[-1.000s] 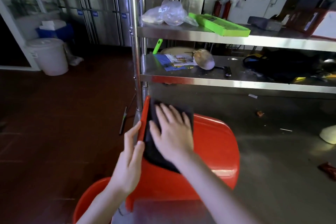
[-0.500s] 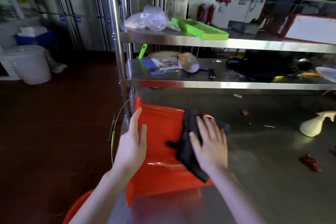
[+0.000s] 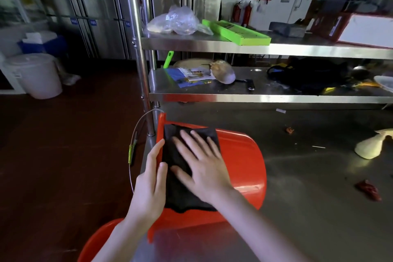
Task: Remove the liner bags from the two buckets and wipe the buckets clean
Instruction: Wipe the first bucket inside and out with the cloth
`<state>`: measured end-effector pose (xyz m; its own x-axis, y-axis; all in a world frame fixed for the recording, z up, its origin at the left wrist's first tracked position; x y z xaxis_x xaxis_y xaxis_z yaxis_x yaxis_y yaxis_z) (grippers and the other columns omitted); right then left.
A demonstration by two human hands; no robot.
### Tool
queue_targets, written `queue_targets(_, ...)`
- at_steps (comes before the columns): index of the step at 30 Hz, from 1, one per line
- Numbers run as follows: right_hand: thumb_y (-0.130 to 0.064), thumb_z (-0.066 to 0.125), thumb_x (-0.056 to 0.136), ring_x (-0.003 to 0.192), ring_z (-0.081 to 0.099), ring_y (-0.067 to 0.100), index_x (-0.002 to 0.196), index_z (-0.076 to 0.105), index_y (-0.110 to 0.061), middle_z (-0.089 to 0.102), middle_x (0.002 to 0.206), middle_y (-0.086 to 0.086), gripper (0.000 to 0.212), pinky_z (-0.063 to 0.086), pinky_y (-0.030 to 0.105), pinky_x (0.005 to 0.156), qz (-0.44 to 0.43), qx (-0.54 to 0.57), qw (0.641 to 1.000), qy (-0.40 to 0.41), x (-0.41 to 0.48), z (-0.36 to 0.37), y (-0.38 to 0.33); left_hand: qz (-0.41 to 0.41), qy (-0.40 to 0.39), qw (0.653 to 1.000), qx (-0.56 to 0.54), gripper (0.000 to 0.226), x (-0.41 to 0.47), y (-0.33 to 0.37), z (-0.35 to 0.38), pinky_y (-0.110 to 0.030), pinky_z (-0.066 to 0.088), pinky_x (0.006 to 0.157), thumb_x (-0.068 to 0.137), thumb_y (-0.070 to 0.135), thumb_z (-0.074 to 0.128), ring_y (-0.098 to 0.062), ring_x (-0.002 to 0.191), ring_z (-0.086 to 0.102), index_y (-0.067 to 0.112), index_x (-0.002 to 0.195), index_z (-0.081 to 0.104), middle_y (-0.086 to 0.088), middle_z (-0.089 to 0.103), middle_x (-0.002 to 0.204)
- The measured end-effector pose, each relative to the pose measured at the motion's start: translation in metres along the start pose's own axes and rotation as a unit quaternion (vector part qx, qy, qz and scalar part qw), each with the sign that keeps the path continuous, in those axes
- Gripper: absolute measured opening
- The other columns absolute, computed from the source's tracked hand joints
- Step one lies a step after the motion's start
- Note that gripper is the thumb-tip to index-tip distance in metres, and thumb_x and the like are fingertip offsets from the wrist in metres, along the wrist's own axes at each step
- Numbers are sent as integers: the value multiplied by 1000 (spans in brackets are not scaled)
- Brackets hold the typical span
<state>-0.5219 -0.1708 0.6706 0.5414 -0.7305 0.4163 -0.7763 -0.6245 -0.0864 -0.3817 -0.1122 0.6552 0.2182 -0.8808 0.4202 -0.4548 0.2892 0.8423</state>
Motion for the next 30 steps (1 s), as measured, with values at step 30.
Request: queue_targets(30, -59, 37, 93, 148, 21, 18, 151, 28, -32, 24, 160, -6, 65, 20, 44, 117, 1, -7, 1000, 17, -44, 3, -6, -133, 31, 983, 126, 39, 68, 15, -17, -14, 36, 38, 102, 41, 36, -5, 41, 56, 30, 139, 41, 0, 62, 67)
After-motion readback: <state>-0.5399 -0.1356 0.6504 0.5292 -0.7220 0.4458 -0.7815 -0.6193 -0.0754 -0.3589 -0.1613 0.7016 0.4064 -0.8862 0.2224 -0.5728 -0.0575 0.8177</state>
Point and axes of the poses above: each hand's wrist, its own x-axis towards the middle knuckle, its own z-axis out of the palm, y = z × x, the point moved 4 cm from there along x, towards the middle knuckle
